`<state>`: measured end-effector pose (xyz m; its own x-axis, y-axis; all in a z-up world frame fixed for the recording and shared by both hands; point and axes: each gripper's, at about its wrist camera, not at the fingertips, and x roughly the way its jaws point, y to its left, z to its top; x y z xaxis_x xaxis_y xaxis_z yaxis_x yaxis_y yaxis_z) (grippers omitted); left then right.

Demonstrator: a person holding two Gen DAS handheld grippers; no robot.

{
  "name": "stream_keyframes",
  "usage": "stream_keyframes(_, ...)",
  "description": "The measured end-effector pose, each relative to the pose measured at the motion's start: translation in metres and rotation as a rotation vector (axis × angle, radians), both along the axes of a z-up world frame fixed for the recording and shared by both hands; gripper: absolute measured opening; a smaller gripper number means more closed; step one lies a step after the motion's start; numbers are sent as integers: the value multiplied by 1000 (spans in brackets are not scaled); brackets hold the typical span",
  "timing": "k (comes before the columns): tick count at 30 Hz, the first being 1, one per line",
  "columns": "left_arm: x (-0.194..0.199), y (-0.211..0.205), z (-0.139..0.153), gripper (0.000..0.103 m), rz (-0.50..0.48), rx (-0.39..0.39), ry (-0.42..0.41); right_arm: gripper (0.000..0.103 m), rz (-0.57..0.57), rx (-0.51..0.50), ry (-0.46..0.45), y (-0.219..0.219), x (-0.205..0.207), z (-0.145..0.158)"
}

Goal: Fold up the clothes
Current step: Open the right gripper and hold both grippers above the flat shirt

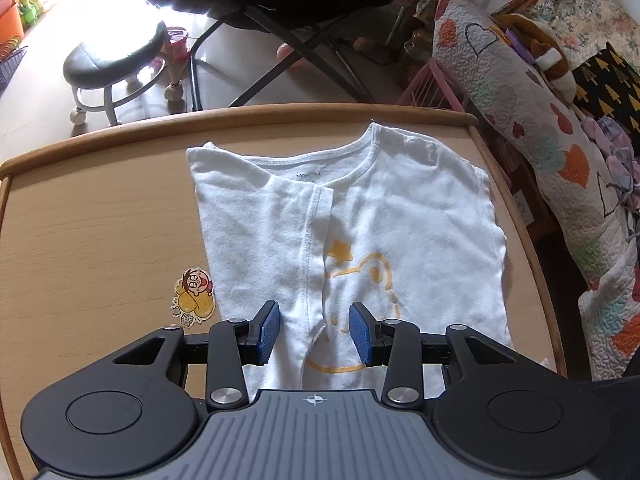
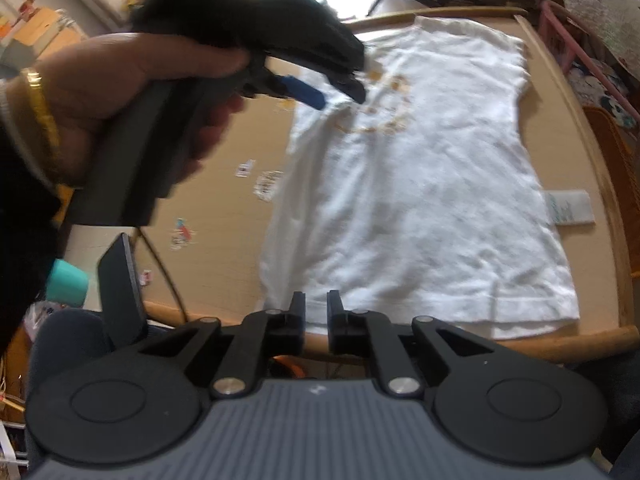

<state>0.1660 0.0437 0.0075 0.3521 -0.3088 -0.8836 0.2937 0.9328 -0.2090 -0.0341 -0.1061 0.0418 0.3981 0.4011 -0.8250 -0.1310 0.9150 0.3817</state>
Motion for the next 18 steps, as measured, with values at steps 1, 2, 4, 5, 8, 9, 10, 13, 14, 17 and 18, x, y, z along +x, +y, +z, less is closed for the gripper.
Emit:
stream_keyframes(1,0,-1,-1,41,1,-1,-1,13,20,-11,-10,6,0,4)
stream_keyframes(2,0,-1,-2,41,3,-3,-1,15,40,-28,-25,11,1,6)
stream_keyframes(4,0,0,-2,41,4,-6,-1,21,89,-67,-60,23,0,10)
stream_keyframes(5,0,0,-2,41,5,-7,-1,22,107,-79,-67,27,1,10)
stream_keyframes(8,1,0,-1,41,9,-13,-2,23,130,-84,-74,35,2,12)
stream_keyframes(9,1,1,-1,41,10,-15,-1,23,124,-80,-73,35,2,14)
stream_keyframes(10,1,0,-2,41,11,-17,1,23,132,-82,-78,37,2,17)
stream_keyframes(13,3,0,-2,41,12,-22,6,27,157,-100,-83,45,3,19)
stream_keyframes(14,3,0,-2,41,13,-23,7,29,165,-107,-83,48,3,19)
stream_keyframes(17,4,-1,-2,41,16,-26,10,31,191,-128,-83,58,5,18)
stream_keyframes(18,5,-1,-3,41,17,-27,11,31,199,-135,-83,61,5,18)
